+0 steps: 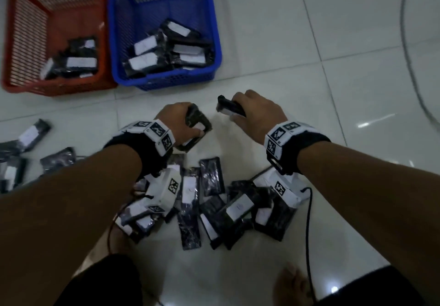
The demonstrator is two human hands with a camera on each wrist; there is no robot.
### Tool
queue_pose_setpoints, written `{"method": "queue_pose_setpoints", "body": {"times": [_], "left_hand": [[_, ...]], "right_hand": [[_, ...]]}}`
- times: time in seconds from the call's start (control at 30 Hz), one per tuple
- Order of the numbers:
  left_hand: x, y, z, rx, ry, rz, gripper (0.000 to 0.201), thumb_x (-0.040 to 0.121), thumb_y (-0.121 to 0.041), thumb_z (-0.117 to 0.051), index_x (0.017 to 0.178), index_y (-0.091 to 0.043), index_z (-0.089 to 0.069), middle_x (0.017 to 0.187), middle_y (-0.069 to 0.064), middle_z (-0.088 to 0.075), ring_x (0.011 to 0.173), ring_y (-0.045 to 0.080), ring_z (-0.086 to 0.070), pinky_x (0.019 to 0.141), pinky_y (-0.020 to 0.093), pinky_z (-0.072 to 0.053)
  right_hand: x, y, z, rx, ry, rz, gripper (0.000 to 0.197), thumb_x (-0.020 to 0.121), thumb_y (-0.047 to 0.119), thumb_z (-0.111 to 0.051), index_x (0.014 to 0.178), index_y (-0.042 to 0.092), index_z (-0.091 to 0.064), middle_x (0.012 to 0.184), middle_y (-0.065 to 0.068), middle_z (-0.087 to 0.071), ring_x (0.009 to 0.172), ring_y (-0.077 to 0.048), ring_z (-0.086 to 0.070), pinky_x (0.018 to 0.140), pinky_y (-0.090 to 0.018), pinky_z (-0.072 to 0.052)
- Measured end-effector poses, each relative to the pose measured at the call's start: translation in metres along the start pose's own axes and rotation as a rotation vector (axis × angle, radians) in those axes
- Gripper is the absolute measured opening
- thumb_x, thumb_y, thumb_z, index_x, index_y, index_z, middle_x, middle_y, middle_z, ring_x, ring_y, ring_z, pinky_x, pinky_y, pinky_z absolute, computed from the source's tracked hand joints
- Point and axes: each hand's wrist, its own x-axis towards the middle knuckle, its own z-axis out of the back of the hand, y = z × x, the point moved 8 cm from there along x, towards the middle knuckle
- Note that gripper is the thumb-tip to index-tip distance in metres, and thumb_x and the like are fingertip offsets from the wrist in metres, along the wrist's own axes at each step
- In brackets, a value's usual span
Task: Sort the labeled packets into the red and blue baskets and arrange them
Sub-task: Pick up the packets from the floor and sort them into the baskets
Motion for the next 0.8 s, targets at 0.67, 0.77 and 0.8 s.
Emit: {"method": "queue_pose_setpoints", "body": {"times": [0.67,0.77,0.8], "left_hand": [[-0.045,0.276,0.234,0.162,-0.322,0.294,0.051,0.073,-0.043,-0.079,0.111,-0.012,-0.066,0.105,0.013,-0.068,0.096,0.031,-0.062,0.078,0.032,-0.047],[-0.036,0.298,0.238,0.124,-0.312,0.273,0.045,0.072,-0.044,-0.079,0.102,-0.014,-0.065,0.094,0.007,-0.065,0.088,0.026,-0.060,0.072,0.028,-0.044],[-0.032,0.302,0.237,0.117,-0.292,0.264,0.044,0.072,-0.044,-0.079,0.100,-0.014,-0.064,0.091,0.006,-0.064,0.085,0.024,-0.059,0.071,0.028,-0.043]], "right_hand": [[0.193,0.311,-0.006,-0.079,-0.025,0.488,0.039,0.095,0.029,-0.055,0.133,0.023,-0.047,0.126,-0.003,-0.058,0.110,-0.026,-0.057,0.087,-0.034,-0.046],[0.218,0.339,-0.028,-0.111,0.033,0.533,0.033,0.094,0.027,-0.053,0.128,0.028,-0.052,0.121,-0.001,-0.061,0.108,-0.025,-0.059,0.084,-0.029,-0.046],[0.225,0.347,-0.036,-0.150,0.058,0.538,0.035,0.095,0.028,-0.053,0.130,0.029,-0.052,0.125,0.000,-0.060,0.111,-0.025,-0.058,0.086,-0.028,-0.043]]}}
